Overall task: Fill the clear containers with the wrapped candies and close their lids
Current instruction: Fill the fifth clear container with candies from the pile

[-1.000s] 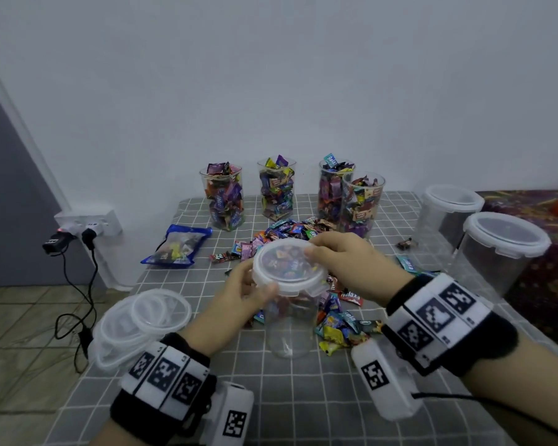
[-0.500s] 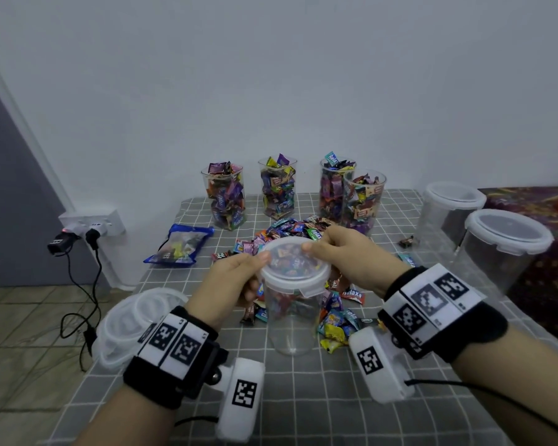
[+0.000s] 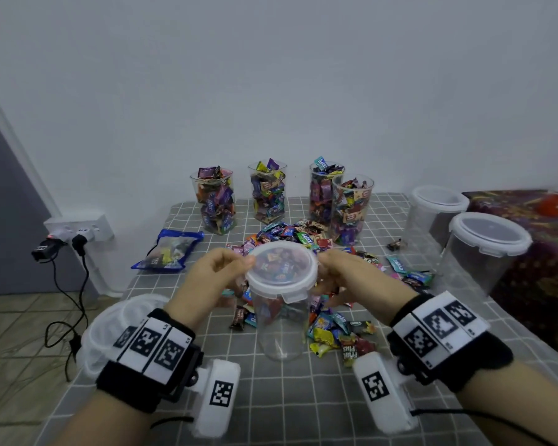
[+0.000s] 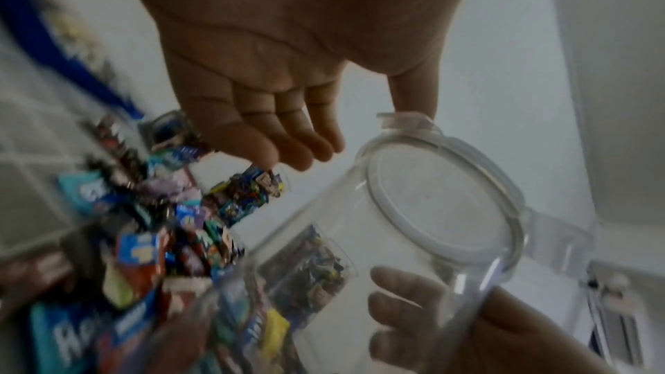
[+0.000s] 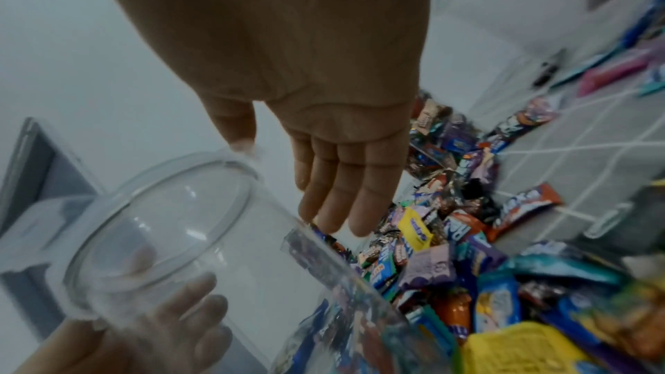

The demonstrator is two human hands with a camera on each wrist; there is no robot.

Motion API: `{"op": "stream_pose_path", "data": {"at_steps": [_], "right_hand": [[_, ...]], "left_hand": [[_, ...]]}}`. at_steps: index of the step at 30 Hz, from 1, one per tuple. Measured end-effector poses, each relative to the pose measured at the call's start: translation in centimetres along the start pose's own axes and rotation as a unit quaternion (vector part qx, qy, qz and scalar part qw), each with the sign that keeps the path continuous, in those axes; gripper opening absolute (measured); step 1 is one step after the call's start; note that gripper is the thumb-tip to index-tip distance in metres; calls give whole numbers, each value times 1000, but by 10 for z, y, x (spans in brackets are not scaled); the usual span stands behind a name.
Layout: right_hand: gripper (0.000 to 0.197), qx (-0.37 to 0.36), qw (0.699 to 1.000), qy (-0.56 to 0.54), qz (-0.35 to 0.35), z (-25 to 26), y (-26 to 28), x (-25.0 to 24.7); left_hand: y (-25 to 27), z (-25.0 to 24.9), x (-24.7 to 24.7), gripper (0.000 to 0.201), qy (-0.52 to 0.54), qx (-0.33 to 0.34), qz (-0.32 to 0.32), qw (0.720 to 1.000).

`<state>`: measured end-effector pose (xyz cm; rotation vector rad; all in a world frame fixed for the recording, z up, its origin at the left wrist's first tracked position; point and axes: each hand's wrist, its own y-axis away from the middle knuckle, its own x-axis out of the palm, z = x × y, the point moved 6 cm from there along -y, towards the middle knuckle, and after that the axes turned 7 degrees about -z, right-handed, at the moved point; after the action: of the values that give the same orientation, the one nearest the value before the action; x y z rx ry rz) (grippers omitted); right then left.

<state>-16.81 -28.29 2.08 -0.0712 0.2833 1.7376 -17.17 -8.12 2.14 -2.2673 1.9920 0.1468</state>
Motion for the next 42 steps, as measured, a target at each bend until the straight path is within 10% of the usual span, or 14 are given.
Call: {"op": "stream_pose_path", "data": {"at_steps": [4,7,15,19,25,30,42], "right_hand": [[30,-4,988,150,46,-14,0,-3],[62,-54,975,195,88,-8,9,13],[69,-171,981,34,87,4,16,38],[71,-176,980,37,87,3,15,35],[71,-166,981,45,86,0,11,35],[69,-170,980,77,64,-3,9,34],[87,-150,983,94,49,-10,7,34]], "left_hand": [[0,-27,3,61,-90,61,86,990],[-8,-39,14,38,-183,62,113,975],[-42,-37,33,29,-191,10,127,973],[-35,-43,37,20,-239,89,118,960],[5,-63,51,104,-511,163,168,827],[12,-68,55,115,-603,196,169,755],[3,-116,5,106,-511,192,69,835]]}}
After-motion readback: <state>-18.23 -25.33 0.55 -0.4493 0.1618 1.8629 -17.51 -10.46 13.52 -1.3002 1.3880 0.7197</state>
